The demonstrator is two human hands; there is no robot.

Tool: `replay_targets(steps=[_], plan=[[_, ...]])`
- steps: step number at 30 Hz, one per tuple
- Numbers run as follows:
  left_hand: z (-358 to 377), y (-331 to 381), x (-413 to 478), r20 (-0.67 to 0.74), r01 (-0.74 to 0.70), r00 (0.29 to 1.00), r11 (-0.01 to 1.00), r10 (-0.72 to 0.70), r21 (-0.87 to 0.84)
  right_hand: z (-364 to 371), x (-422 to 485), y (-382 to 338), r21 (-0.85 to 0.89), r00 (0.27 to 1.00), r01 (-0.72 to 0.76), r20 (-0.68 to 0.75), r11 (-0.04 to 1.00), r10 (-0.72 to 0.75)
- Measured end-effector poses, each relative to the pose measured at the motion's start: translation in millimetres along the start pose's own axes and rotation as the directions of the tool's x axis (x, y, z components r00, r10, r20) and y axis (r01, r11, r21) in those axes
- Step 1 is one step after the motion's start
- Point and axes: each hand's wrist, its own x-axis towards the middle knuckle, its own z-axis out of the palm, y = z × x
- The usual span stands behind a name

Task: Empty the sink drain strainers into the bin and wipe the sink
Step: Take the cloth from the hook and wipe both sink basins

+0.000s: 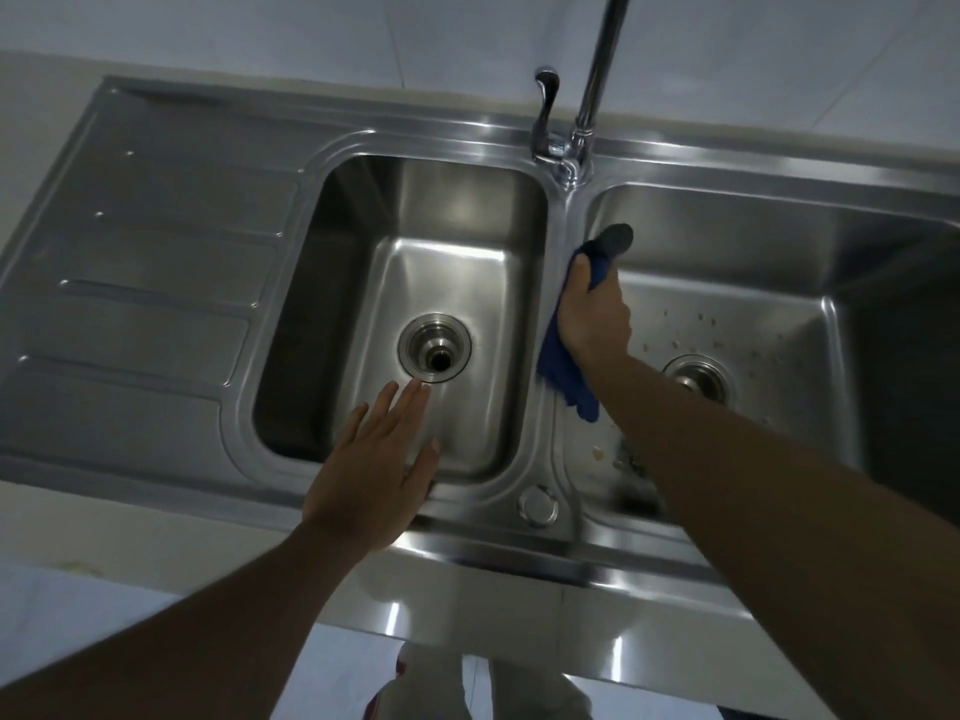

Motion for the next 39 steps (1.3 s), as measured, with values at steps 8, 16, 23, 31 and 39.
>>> replay_targets(steps=[8,16,23,31,39], plan=[[0,1,-1,-0.001,0.011,1.000,1.000,-0.011,0.012,-2,-68,37,-0.269,0.987,0.157,0.079,0.950,-0.141],[2,-2,0,0.035,-0.015,0.999,0.997,0.013,0.073,-13,-91,57,-0.364,0.971,0.208,0.189,0.908,-0.146],[-8,12,7,0.056,-0.246,0.969,0.904,0.242,0.350,-80,-134,86,-0.720,0.835,0.550,0.458,0.423,-0.306],[14,92,44,-0.019,-0.329,0.941,0.928,0.338,0.175,-204,-139,146,-0.854,0.956,0.266,0.176,0.447,-0.233],[49,137,57,-0.008,-0.190,0.980,0.955,0.197,0.226,-162,-169,144,-0.694,0.844,0.512,0.296,0.506,-0.448]])
